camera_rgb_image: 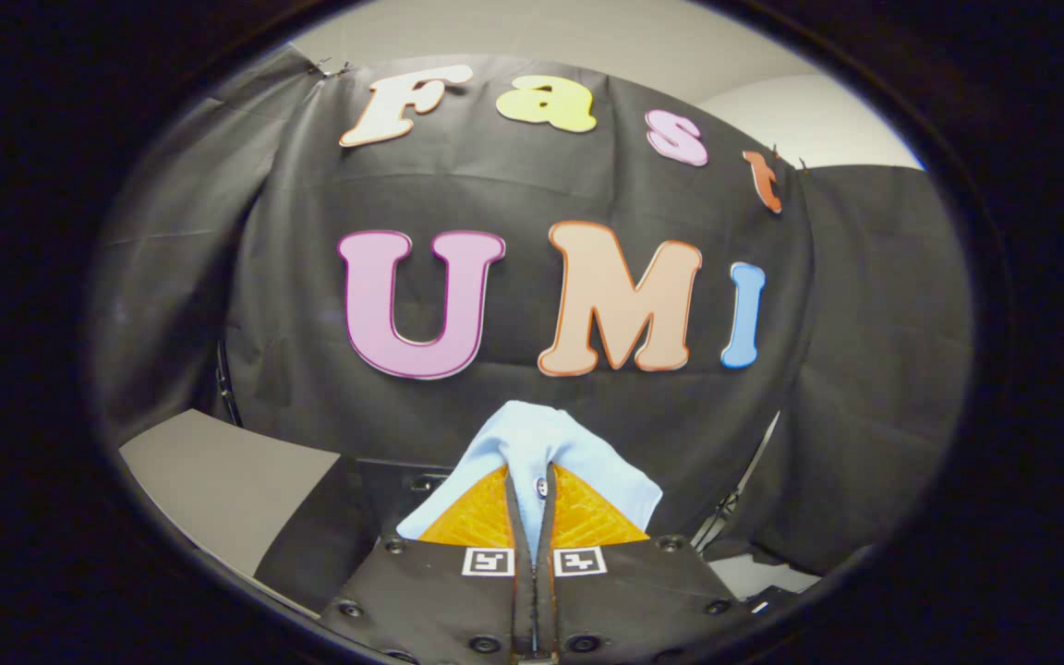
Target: Put the clothes into the washing machine and then close the washing machine lid.
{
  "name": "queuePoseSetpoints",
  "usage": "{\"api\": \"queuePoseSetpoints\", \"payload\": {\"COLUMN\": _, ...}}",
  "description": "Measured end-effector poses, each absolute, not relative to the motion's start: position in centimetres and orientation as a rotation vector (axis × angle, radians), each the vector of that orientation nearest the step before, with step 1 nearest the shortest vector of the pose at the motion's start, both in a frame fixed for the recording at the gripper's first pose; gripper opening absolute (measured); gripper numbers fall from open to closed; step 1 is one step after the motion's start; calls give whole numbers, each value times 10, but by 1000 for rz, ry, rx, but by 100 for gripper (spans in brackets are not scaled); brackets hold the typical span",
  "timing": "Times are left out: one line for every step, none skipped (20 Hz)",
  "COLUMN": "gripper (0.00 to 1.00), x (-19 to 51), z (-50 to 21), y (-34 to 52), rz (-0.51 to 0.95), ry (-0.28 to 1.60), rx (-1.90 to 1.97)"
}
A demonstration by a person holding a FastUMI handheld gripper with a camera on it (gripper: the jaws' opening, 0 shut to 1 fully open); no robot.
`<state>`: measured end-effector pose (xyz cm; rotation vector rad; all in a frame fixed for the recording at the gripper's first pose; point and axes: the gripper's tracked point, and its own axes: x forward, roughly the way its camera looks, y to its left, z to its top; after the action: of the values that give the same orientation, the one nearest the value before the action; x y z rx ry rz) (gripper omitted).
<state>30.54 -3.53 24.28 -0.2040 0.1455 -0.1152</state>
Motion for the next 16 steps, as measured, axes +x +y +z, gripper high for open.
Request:
{"api": "queuePoseSetpoints", "payload": {"gripper": 1, "x": 309, "z": 229, "y": -35, "rz": -102, "ry": 169, "rx": -179}}
{"api": "queuePoseSetpoints", "payload": {"gripper": 1, "x": 314, "z": 217, "y": -33, "rz": -79, "ry": 189, "rx": -165}}
{"api": "queuePoseSetpoints", "payload": {"gripper": 1, "x": 317, "z": 204, "y": -31, "rz": -57, "ry": 214, "rx": -169}}
{"api": "queuePoseSetpoints", "payload": {"gripper": 1, "x": 319, "z": 192, "y": -30, "rz": -42, "ry": 236, "rx": -183}}
{"api": "queuePoseSetpoints", "payload": {"gripper": 1, "x": 322, "z": 183, "y": -31, "rz": -32, "ry": 253, "rx": -200}}
{"api": "queuePoseSetpoints", "payload": {"gripper": 1, "x": 325, "z": 175, "y": -29, "rz": -27, "ry": 263, "rx": -223}}
{"api": "queuePoseSetpoints", "payload": {"gripper": 1, "x": 329, "z": 166, "y": -27, "rz": -26, "ry": 270, "rx": -243}}
{"api": "queuePoseSetpoints", "payload": {"gripper": 1, "x": 332, "z": 157, "y": -25, "rz": -22, "ry": 276, "rx": -258}}
{"api": "queuePoseSetpoints", "payload": {"gripper": 1, "x": 335, "z": 147, "y": -23, "rz": -15, "ry": 285, "rx": -256}}
{"api": "queuePoseSetpoints", "payload": {"gripper": 1, "x": 338, "z": 136, "y": -21, "rz": -12, "ry": 291, "rx": -250}}
{"api": "queuePoseSetpoints", "payload": {"gripper": 1, "x": 341, "z": 124, "y": -18, "rz": -11, "ry": 302, "rx": -236}}
{"api": "queuePoseSetpoints", "payload": {"gripper": 1, "x": 346, "z": 112, "y": -16, "rz": -6, "ry": 320, "rx": -221}}
{"api": "queuePoseSetpoints", "payload": {"gripper": 1, "x": 349, "z": 100, "y": -13, "rz": -5, "ry": 333, "rx": -213}}
{"api": "queuePoseSetpoints", "payload": {"gripper": 1, "x": 352, "z": 89, "y": -10, "rz": -7, "ry": 343, "rx": -214}}
{"api": "queuePoseSetpoints", "payload": {"gripper": 1, "x": 355, "z": 77, "y": -9, "rz": -8, "ry": 357, "rx": -217}}
{"api": "queuePoseSetpoints", "payload": {"gripper": 1, "x": 358, "z": 65, "y": -10, "rz": -14, "ry": 374, "rx": -218}}
